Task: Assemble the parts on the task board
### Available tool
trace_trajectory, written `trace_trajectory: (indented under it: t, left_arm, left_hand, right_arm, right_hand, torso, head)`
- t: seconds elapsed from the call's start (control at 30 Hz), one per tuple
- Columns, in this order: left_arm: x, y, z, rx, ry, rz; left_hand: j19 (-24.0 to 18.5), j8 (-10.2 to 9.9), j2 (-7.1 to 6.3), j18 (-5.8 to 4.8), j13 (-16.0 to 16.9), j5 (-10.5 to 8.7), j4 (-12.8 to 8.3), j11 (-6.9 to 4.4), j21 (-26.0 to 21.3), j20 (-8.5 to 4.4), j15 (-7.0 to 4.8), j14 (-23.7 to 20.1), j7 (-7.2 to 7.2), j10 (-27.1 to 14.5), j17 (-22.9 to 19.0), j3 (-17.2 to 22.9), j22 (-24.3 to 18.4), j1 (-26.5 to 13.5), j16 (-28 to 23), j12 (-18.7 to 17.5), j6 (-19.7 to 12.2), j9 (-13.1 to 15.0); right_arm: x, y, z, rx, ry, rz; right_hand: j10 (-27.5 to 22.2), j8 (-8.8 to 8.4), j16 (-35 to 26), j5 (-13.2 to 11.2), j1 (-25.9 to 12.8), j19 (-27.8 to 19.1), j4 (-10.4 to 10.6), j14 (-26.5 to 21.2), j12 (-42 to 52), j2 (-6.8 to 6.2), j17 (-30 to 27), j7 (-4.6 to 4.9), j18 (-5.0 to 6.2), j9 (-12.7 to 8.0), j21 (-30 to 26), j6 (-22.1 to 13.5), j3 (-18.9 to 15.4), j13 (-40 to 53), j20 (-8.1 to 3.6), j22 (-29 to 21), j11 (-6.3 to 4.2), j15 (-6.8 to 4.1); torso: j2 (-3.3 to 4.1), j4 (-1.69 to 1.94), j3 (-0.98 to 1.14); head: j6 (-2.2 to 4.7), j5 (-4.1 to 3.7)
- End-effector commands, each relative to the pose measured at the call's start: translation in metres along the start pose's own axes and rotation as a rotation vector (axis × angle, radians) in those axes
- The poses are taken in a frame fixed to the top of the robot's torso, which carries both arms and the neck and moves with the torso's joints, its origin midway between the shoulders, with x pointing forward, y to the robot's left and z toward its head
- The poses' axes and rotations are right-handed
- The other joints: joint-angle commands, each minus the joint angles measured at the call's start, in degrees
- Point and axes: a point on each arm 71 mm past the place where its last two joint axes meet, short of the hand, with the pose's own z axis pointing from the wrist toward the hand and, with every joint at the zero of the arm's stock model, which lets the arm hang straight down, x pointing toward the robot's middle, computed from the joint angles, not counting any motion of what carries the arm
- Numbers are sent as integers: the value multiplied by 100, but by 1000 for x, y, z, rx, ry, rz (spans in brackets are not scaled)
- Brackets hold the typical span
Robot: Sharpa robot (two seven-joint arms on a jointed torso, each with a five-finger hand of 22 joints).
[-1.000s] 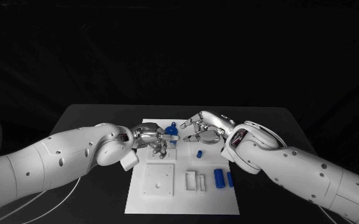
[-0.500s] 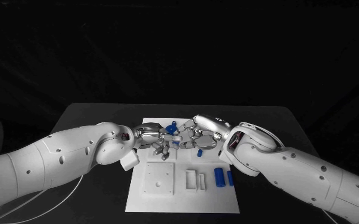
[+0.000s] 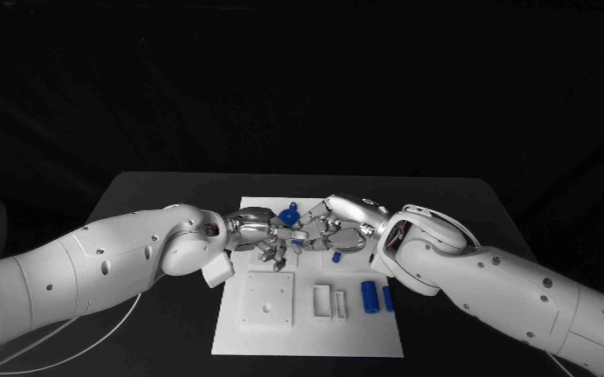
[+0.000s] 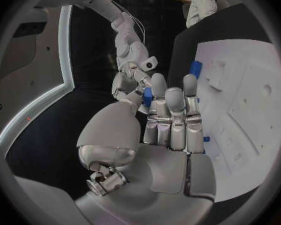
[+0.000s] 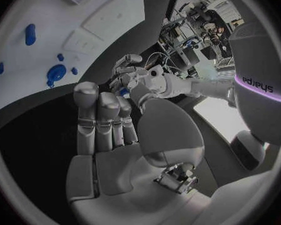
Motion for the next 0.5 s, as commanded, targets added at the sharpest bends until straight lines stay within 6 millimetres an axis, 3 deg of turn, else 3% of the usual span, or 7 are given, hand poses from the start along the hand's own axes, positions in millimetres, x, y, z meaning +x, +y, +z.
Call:
trace_trajectory:
  t: [0.03, 0.2, 0.5]
  left_arm:
    - [-1, -3, 0, 17, 2, 1]
    - [-5, -2, -2, 19, -29, 3]
    - [-12, 0, -4, 9, -83, 6]
  left_hand:
    - [-43, -16, 266, -86, -11, 21, -468, -25, -14, 12, -4, -24, -23, -4, -10, 444, 112, 318, 39, 10, 16, -1]
    - [-43, -19, 266, -86, -15, 19, -458, -25, -15, 13, -4, -25, -22, -5, -21, 441, 111, 320, 39, 7, 9, -9]
    - [-44, -23, 252, -86, -70, 28, -462, -16, -23, 15, 2, -23, 1, 4, -103, 449, 110, 359, 15, -69, -40, -172]
  right_arm:
    - [4, 2, -1, -25, 42, 10]
    - [3, 1, -2, -21, 38, 16]
    - [2, 1, -4, -21, 27, 27]
  right_hand:
    - [-9, 36, -19, -31, -27, 309, 8, -9, 6, 30, 10, 31, -62, 21, -25, 191, 22, 8, 9, 143, 85, 41]
    - [-5, 42, -2, -41, -10, 314, 47, -5, 25, 62, 23, 27, -17, 37, -36, 538, -83, 13, 52, 157, 133, 75]
    - [8, 40, 11, -67, 22, 321, 110, -1, 37, 95, 37, 13, 6, 37, -41, 641, -384, 0, 65, 180, 136, 80]
  torso:
    - [2, -1, 2]
    - [1, 1, 4]
    - [2, -1, 1]
  head:
    - [-8, 5]
    - [-21, 12]
    - [-39, 18]
